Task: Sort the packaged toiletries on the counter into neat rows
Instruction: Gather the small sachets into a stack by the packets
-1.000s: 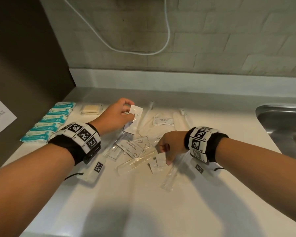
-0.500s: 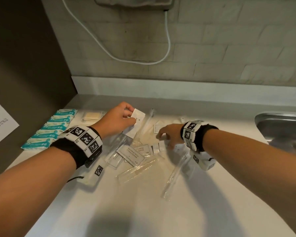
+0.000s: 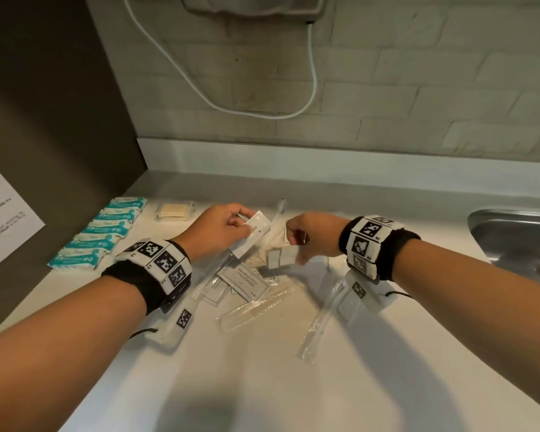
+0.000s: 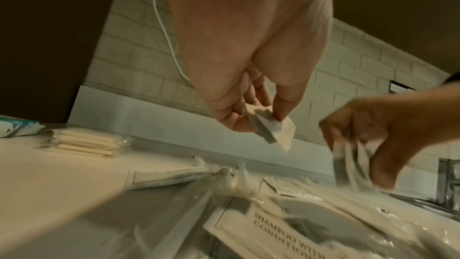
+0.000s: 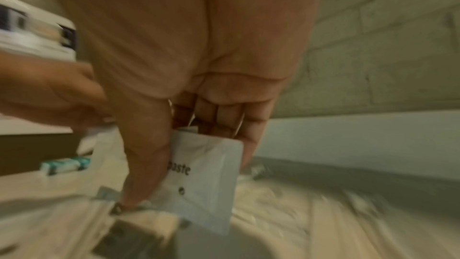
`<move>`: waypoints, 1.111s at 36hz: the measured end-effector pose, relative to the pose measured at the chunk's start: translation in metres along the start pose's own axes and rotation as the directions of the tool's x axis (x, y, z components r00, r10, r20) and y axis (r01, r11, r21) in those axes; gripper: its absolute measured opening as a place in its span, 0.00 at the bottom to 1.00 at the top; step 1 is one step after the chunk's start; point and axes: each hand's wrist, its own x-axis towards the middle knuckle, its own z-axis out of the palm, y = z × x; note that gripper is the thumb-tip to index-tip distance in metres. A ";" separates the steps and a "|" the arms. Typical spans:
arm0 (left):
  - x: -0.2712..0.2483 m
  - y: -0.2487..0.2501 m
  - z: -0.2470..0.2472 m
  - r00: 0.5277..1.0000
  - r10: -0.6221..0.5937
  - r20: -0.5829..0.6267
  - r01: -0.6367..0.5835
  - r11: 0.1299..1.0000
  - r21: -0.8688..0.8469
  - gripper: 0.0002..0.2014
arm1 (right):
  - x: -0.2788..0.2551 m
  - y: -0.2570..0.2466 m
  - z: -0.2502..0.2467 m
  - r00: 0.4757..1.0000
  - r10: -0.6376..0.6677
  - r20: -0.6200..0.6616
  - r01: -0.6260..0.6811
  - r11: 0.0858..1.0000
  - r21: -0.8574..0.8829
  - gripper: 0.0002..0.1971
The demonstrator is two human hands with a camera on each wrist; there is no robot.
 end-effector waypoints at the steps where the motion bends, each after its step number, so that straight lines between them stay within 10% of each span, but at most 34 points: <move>1: -0.002 -0.001 0.001 1.000 -0.003 0.005 0.003 1.000 -0.011 0.11 | -0.002 -0.006 -0.004 0.999 -0.026 -0.028 0.027 0.999 0.028 0.16; 16: -0.050 -0.008 -0.025 0.956 -0.196 0.219 0.256 0.921 -0.293 0.13 | 0.008 -0.085 0.023 0.994 -0.036 -0.105 0.053 0.985 0.167 0.33; 40: -0.113 -0.128 -0.117 0.982 -0.088 0.166 0.039 0.959 0.280 0.13 | 0.076 -0.205 0.082 0.994 -0.063 -0.092 0.061 0.998 -0.019 0.15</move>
